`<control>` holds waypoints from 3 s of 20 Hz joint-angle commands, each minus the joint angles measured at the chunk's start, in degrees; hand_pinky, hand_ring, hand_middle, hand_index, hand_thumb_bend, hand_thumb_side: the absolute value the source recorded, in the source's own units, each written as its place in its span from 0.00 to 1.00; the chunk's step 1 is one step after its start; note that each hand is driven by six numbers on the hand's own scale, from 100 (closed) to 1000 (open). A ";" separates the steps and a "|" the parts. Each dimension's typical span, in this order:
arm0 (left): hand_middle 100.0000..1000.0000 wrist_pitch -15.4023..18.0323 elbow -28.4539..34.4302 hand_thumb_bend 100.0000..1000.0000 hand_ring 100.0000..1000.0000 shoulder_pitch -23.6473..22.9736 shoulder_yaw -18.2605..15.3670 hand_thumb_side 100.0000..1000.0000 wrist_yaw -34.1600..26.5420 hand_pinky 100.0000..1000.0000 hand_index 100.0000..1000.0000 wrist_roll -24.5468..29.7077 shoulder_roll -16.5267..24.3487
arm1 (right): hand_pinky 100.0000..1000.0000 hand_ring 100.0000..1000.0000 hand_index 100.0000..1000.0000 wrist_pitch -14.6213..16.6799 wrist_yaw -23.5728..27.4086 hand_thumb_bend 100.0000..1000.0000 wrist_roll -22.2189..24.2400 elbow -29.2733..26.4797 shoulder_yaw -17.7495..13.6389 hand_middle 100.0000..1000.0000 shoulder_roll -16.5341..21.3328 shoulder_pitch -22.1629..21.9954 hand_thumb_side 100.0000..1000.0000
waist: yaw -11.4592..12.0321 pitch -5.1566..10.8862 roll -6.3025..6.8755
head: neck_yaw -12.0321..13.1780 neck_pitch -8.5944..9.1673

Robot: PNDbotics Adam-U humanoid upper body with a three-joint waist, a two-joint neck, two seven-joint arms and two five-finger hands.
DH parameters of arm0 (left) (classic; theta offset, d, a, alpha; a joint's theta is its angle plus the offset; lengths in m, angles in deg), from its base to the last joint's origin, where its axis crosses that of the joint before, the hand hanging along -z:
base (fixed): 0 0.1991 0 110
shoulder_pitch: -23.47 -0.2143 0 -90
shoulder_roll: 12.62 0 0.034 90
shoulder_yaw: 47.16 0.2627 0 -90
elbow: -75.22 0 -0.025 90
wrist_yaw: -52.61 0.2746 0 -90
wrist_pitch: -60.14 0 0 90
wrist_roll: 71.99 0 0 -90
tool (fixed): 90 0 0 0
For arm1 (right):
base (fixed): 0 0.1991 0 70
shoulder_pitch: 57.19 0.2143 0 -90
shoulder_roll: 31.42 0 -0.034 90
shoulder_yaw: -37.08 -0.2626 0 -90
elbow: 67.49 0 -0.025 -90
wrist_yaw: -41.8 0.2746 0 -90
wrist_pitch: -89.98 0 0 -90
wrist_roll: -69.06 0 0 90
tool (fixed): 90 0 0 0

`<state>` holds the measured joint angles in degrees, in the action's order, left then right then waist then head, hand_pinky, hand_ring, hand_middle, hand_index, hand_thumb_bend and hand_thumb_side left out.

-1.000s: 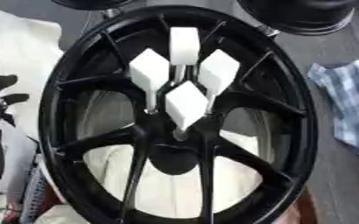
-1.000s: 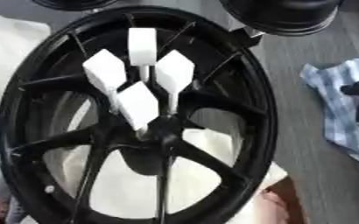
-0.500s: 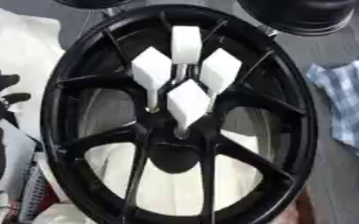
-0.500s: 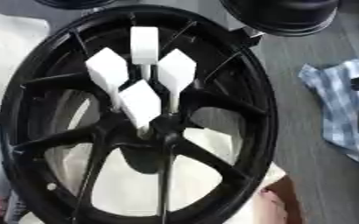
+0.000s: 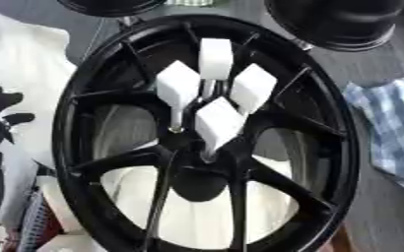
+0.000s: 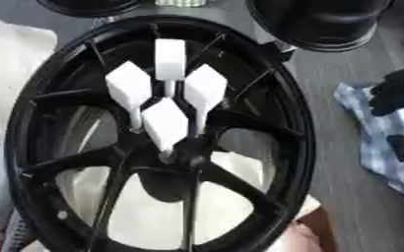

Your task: Pull the pin out of the wheel hub.

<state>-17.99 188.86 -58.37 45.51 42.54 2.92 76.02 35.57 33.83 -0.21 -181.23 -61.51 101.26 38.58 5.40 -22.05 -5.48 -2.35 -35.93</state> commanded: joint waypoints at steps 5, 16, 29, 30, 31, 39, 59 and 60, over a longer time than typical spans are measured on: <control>0.57 -0.35 0.96 0.01 0.74 0.32 0.57 0.76 -0.29 0.61 0.71 0.41 1.50 | 0.88 0.79 0.73 -0.43 2.52 0.00 6.74 -0.86 2.60 0.69 4.22 6.06 0.14 | 1.37 1.73 -0.29 | -2.31 -1.11; 0.57 -0.75 0.96 0.01 0.74 0.61 1.24 0.77 -0.77 0.61 0.71 1.14 1.94 | 0.87 0.79 0.73 -7.33 6.23 0.00 8.61 -0.86 7.59 0.68 5.09 15.48 0.14 | 3.69 2.02 -1.45 | -4.21 -2.69; 0.57 -1.08 0.96 0.01 0.74 0.29 1.26 0.77 -1.23 0.61 0.71 1.04 2.07 | 0.90 0.82 0.77 -17.77 8.66 0.00 18.04 -0.86 14.15 0.72 -3.05 29.44 0.14 | 4.47 2.90 -2.09 | -4.39 -4.19; 0.57 -1.11 0.96 0.01 0.74 0.24 1.29 0.77 -1.25 0.61 0.71 1.07 2.08 | 0.90 0.82 0.77 -18.14 8.50 0.00 18.88 -0.86 14.44 0.72 -3.46 30.03 0.14 | 4.45 2.95 -2.11 | -4.21 -4.32; 0.57 -1.14 0.96 0.01 0.74 0.21 1.29 0.77 -1.26 0.61 0.71 1.09 2.08 | 0.90 0.82 0.77 -18.41 8.36 0.00 19.49 -0.86 14.62 0.73 -3.73 30.45 0.14 | 4.43 2.98 -2.12 | -4.08 -4.40; 0.57 -1.22 0.96 0.02 0.74 0.57 1.48 0.77 -1.26 0.61 0.71 1.31 2.25 | 0.93 0.86 0.81 -20.84 5.89 0.00 22.03 -0.86 16.53 0.76 -5.38 32.48 0.15 | 5.25 2.55 -2.60 | -3.71 -4.73; 0.57 -1.34 0.96 0.02 0.74 2.22 1.79 0.78 -0.52 0.61 0.71 1.39 2.67 | 0.97 0.90 0.89 -24.75 9.43 0.00 17.01 -0.86 15.57 0.80 -6.99 31.49 0.11 | 8.80 -0.04 -5.61 | -6.93 -3.59; 0.57 -1.37 0.96 0.02 0.74 2.19 1.80 0.78 -0.47 0.61 0.71 1.37 2.68 | 0.97 0.89 0.89 -24.82 9.60 0.00 16.43 -0.86 15.40 0.79 -6.90 31.51 0.11 | 8.78 -0.06 -5.66 | -7.02 -3.40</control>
<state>-19.33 188.86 -56.43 47.23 41.78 4.31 77.51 10.86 42.58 17.09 -181.26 -44.91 92.97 69.54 14.21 -23.00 -11.52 -8.97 -40.07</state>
